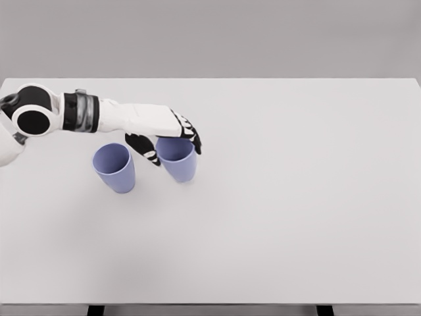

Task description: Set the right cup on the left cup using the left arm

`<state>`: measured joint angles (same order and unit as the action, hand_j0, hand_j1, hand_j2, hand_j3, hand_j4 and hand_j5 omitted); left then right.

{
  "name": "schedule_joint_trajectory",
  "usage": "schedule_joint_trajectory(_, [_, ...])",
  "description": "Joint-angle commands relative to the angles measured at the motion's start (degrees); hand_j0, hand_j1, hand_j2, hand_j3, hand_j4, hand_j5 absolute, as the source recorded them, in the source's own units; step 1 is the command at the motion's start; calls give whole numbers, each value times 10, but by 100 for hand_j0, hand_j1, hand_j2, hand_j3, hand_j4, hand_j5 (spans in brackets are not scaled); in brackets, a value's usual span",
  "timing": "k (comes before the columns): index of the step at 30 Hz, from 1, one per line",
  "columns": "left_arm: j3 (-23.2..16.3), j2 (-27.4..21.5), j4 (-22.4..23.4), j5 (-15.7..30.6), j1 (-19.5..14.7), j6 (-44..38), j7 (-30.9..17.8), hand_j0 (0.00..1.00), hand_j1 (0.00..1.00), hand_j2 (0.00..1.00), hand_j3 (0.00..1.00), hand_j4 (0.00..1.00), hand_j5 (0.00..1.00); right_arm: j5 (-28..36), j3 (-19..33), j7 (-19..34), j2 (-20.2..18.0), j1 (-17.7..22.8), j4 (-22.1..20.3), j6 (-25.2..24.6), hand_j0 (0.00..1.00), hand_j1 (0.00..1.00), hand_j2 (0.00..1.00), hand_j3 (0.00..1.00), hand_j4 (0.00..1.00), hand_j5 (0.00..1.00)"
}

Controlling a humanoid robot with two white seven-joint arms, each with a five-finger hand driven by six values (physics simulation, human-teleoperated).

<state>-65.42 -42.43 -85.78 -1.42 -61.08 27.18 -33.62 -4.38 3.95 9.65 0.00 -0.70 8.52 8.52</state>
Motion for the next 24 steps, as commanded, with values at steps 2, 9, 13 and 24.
schedule_joint_trajectory(2, [9,-39,-41,29,-8,-2,-1,70,70,70,70,70,70,0,0,0,0,0,0,0,100,100,100,100,100,100])
schedule_joint_trajectory(9, [9,-100,-97,77,-49,-1,-1,70,70,70,70,70,70,0,0,0,0,0,0,0,100,100,100,100,100,100])
schedule_joint_trajectory(13, [10,-115,-103,92,-65,-2,-2,69,69,69,69,69,69,0,0,0,0,0,0,0,100,100,100,100,100,100])
schedule_joint_trajectory(24, [10,-158,-103,105,-92,-2,-3,69,69,69,69,69,69,0,0,0,0,0,0,0,100,100,100,100,100,100])
